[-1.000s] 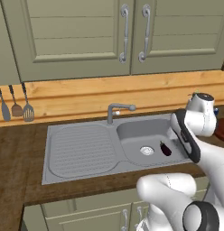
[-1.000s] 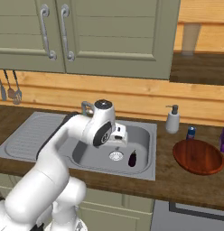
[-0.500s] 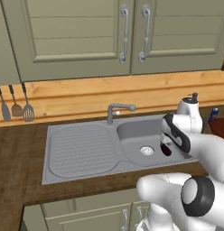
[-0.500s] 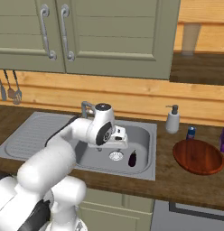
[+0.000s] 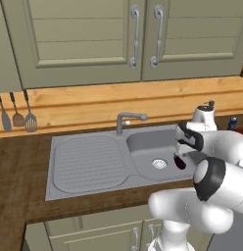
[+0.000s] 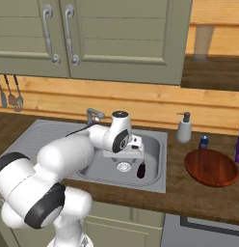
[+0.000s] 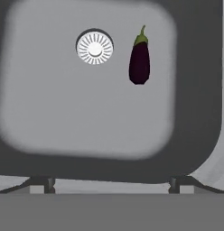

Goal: Pick the eggplant from the sink and place it in the bowl. Then pick the bowl and place it in the microwave. Then close the microwave door and press the start button.

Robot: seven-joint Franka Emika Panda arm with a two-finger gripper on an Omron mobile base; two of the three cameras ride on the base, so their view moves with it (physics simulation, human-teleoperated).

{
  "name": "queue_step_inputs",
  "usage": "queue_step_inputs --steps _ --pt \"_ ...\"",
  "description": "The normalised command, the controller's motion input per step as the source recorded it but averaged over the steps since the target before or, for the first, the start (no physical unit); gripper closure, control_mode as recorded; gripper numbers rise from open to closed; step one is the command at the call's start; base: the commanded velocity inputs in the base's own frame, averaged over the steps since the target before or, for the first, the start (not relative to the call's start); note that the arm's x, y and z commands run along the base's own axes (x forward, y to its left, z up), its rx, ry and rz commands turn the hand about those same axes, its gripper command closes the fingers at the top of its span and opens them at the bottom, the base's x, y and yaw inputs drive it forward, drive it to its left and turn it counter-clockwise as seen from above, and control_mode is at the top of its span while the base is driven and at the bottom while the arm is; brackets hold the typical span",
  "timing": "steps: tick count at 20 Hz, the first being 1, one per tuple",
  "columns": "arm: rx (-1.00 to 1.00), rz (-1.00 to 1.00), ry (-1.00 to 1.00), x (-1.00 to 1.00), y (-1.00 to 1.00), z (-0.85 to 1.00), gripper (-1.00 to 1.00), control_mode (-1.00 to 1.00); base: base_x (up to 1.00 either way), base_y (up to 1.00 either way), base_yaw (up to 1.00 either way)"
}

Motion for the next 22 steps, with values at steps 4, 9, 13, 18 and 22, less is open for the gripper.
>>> queue_step_inputs --steps 4,9,13,18,22 --pt "0.00 0.00 -0.01 0.13 -0.13 -0.22 -1.00 -1.00 0.00 0.00 0.00" --pt "0.00 0.00 0.00 0.20 -0.03 -0.30 -1.00 -1.00 0.00 0.00 0.00" --pt "0.00 0.00 0.00 0.24 0.00 -0.29 -1.00 -1.00 0.00 0.00 0.00" --pt "0.00 0.00 0.01 0.35 0.00 -0.27 -1.00 -1.00 0.00 0.00 0.00" --pt "0.00 0.00 0.06 0.39 -0.06 -0.21 -1.00 -1.00 0.00 0.00 0.00"
